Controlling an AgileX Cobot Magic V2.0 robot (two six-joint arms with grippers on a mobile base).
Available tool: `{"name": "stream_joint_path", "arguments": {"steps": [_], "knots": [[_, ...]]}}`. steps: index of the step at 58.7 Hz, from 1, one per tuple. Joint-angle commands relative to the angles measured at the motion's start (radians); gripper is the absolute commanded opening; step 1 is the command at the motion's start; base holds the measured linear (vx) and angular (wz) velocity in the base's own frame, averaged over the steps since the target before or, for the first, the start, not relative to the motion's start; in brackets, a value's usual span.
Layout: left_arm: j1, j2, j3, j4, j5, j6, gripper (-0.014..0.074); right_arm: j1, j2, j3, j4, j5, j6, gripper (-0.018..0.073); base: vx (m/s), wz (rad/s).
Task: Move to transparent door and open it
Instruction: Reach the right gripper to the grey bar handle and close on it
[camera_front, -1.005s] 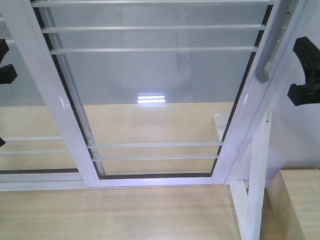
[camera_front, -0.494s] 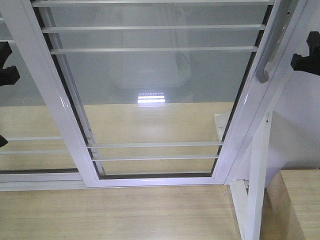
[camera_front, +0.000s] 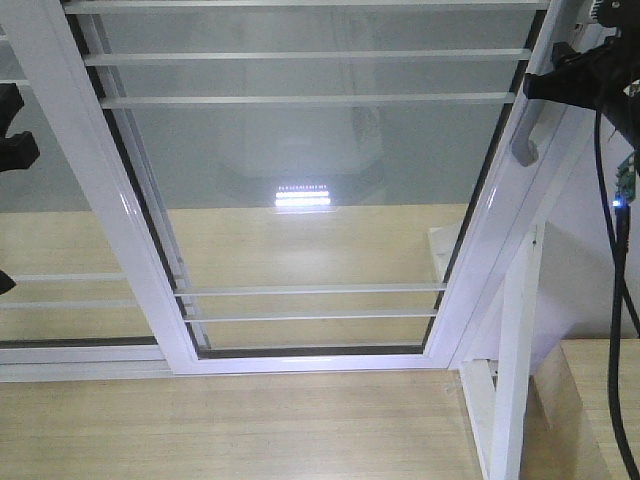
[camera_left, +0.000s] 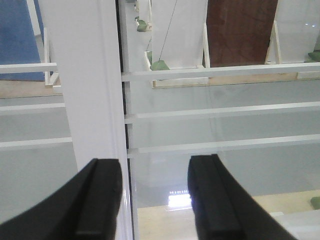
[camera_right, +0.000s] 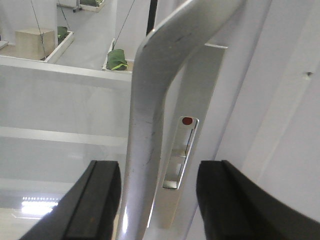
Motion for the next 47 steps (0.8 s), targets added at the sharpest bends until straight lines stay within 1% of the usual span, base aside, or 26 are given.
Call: {"name": "stream_joint_path", "arguments": {"steps": [1,14,32,47], "knots": [[-0.005,-0.013,-0.035,-0.002,-0.079,-0.010,0.0447,-0.004,-0.001,-0.069,-0.016,-0.097,0.003,0.0419,0.00,0.00],[-0.005,-0.013,-0.035,-0.002,-0.079,-0.010,0.0447,-0.004,0.070,-0.127,-0.011,-0.119,-0.001,0.0419,0.00,0.00],[-0.005,-0.013,-0.035,-0.002,-0.080,-0.010,0.0447,-0.004,0.142,-0.139,-0.004,-0.231,0.001,0.0419,0.00,0.00],[-0.005,-0.013,-0.035,-0.002,-0.079,-0.010,0.0447,-0.004,0.196,-0.139,-0.006,-0.290,0.067,0.0415,0.00,0.00]]}}
